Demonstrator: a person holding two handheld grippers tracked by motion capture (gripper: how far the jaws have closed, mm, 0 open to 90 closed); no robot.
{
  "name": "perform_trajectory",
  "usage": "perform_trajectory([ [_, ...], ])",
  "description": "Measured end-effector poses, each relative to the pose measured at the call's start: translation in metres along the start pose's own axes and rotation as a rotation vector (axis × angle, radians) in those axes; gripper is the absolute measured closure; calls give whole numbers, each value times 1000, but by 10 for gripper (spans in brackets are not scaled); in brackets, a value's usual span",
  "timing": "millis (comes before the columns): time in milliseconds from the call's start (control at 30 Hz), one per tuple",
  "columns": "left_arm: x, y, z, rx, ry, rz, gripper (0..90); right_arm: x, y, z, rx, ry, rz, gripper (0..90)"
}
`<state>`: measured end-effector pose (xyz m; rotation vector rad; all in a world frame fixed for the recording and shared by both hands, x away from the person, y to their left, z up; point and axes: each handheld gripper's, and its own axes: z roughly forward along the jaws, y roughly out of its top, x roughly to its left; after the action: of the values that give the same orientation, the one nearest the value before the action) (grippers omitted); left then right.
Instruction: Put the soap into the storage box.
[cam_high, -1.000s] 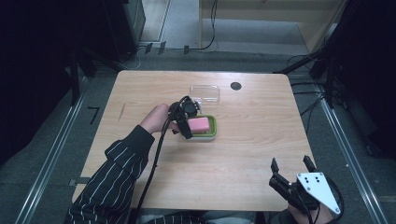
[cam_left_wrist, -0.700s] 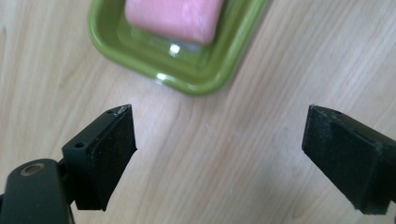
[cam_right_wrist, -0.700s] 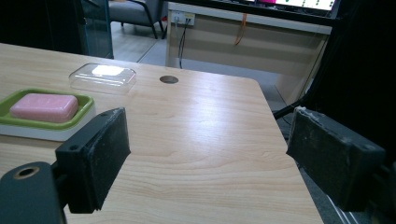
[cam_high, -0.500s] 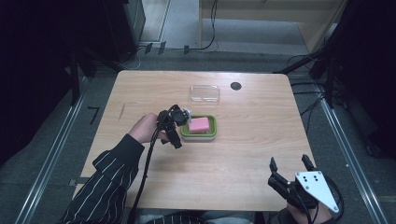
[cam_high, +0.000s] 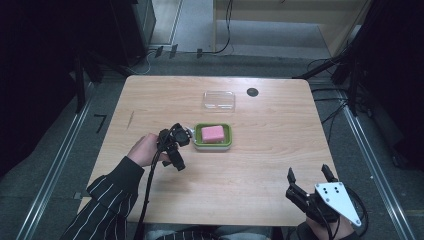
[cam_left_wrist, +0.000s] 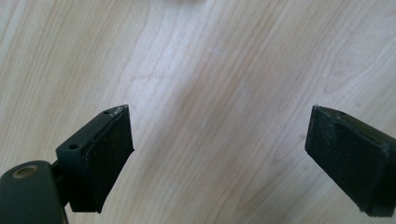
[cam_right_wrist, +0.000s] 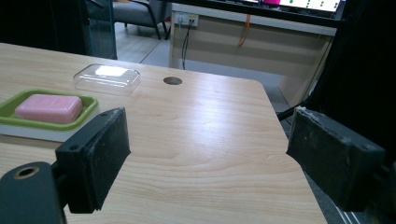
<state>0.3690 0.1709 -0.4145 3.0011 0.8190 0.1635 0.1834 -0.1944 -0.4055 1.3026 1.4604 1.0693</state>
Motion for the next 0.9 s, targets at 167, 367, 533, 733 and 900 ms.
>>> perform_trajectory([
  [167, -10, -16, 4, 0, 8, -20, 81, 0, 0, 1, -1, 3, -1, 127],
  [367, -20, -32, 7, 12, 1, -32, 81, 1, 1, 1, 0, 6, 2, 127],
  [533, -29, -42, 10, 23, -7, -34, 76, 1, 1, 2, -1, 7, 3, 127],
  [733, -35, -52, 13, 25, -5, -33, 72, 1, 0, 2, -4, 7, 3, 127],
  [900, -38, -58, 18, 25, -10, -49, 72, 1, 0, 2, -6, 8, 3, 127],
])
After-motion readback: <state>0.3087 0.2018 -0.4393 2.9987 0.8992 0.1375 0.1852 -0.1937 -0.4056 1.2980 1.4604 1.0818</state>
